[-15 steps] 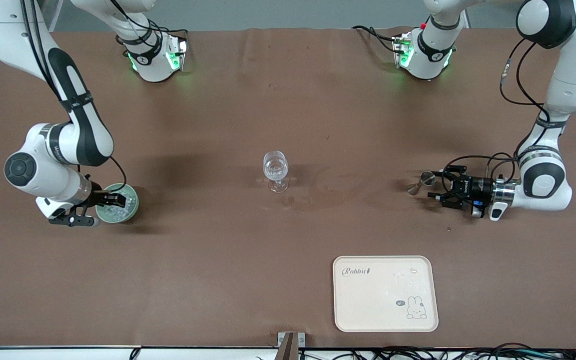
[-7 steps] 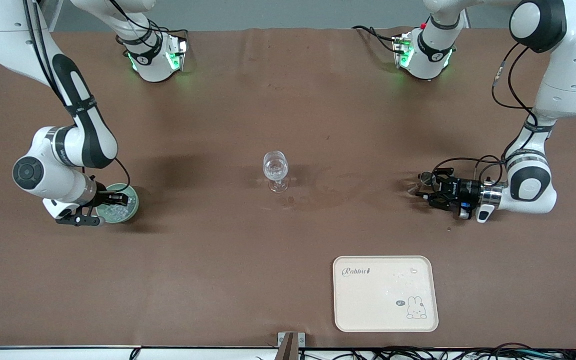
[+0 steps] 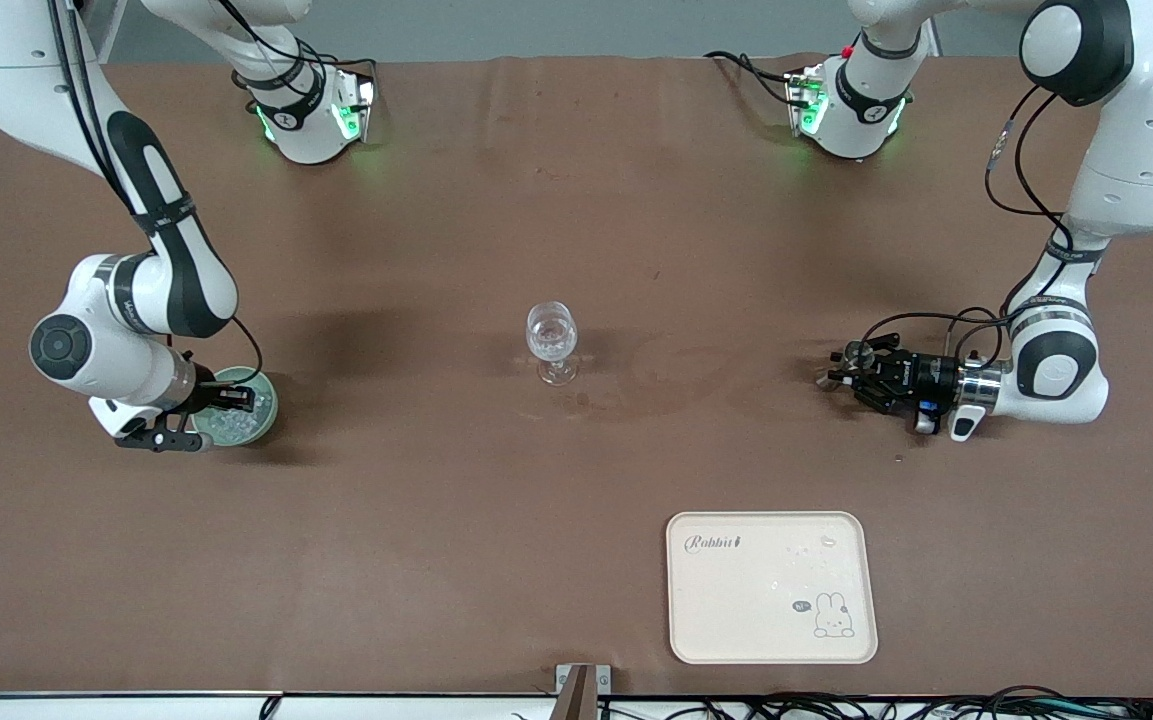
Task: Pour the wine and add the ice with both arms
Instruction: 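Lift the ice cube with the right gripper while the left gripper carries the jigger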
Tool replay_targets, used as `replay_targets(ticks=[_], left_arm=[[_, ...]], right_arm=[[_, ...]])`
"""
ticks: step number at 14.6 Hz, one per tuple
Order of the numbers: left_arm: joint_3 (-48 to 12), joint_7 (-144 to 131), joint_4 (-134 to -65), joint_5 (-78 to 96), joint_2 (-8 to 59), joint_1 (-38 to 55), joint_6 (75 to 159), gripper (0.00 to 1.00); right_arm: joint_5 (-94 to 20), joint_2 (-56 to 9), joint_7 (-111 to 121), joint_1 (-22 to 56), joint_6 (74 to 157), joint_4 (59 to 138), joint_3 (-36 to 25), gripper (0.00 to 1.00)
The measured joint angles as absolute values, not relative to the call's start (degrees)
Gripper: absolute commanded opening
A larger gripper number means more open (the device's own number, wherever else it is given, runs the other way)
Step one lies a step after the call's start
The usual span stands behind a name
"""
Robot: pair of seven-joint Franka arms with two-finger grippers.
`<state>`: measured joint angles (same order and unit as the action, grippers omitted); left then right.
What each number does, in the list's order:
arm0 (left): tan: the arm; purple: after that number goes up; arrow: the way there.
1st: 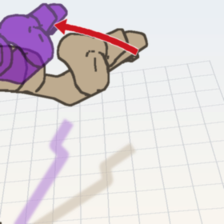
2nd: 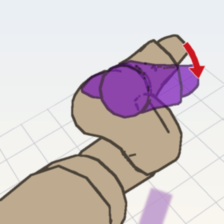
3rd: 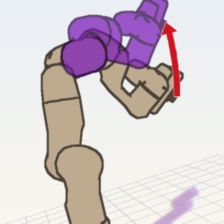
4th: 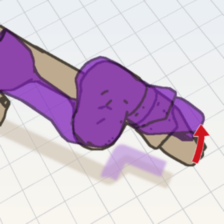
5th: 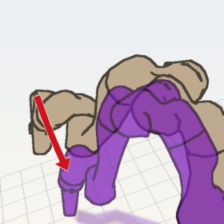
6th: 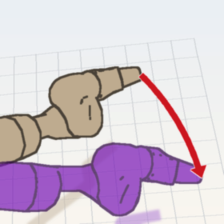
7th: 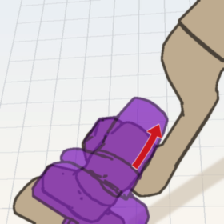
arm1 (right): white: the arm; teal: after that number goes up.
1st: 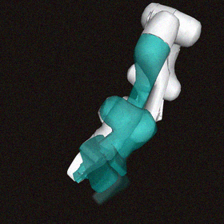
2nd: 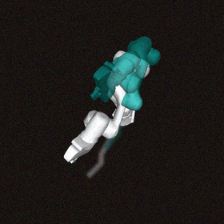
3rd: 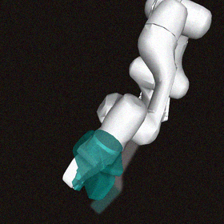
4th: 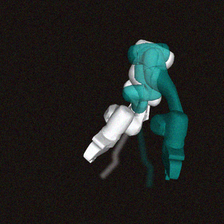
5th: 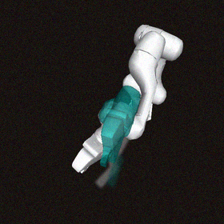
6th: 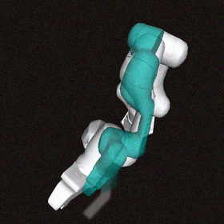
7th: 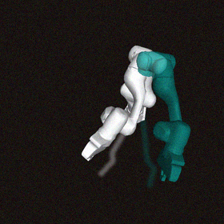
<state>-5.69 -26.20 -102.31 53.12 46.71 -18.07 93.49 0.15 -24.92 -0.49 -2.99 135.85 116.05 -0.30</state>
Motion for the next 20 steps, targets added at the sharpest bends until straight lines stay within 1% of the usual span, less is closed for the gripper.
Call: replay_targets(ticks=[1,2,4,5,9,13,15,17,20], left_arm=[[-5.7,-26.2,-102.3,53.2,46.7,-18.1,93.5,0.03],[-5.7,-26.2,-102.3,53.7,46.7,-18.1,93.5,0.01],[-5.7,-26.3,-102.2,55.9,46.7,-17.9,93.6,0.01],[-5.8,-26.4,-102.0,56.7,46.7,-17.8,93.6,0.01],[-9.4,-31.6,-99.3,57.7,46.3,-17.9,93.6,0.01],[-14.1,-39.2,-96.2,57.7,43.7,-17.7,93.9,0.01],[-15.7,-41.8,-95.5,57.7,42.5,-17.3,94.6,0.01],[-17.8,-45.0,-95.2,57.7,41.8,-17.1,96.9,0.01],[-21.9,-50.2,-94.8,57.7,40.5,-16.7,101.6,0.01]], right_arm=[[0.2,-24.9,-0.5,-3.0,135.8,116.1,-0.3,0.0],[0.2,-24.9,-0.5,-3.0,135.8,116.0,-0.2,0.0],[0.2,-24.5,-0.5,-2.9,134.9,115.3,-0.1,0.0],[0.2,-23.9,-0.5,-2.8,132.8,114.2,0.0,0.0],[0.2,-18.4,-0.5,-2.7,119.2,106.1,0.3,0.02],[0.2,-12.5,-0.5,-2.6,104.2,95.7,0.4,0.02],[0.2,-10.2,-0.5,-2.6,98.2,91.2,0.4,0.02],[0.2,-7.3,-0.5,-2.6,94.8,88.8,0.4,0.02],[0.2,-1.6,-0.5,-2.6,89.6,88.3,0.4,0.02]])
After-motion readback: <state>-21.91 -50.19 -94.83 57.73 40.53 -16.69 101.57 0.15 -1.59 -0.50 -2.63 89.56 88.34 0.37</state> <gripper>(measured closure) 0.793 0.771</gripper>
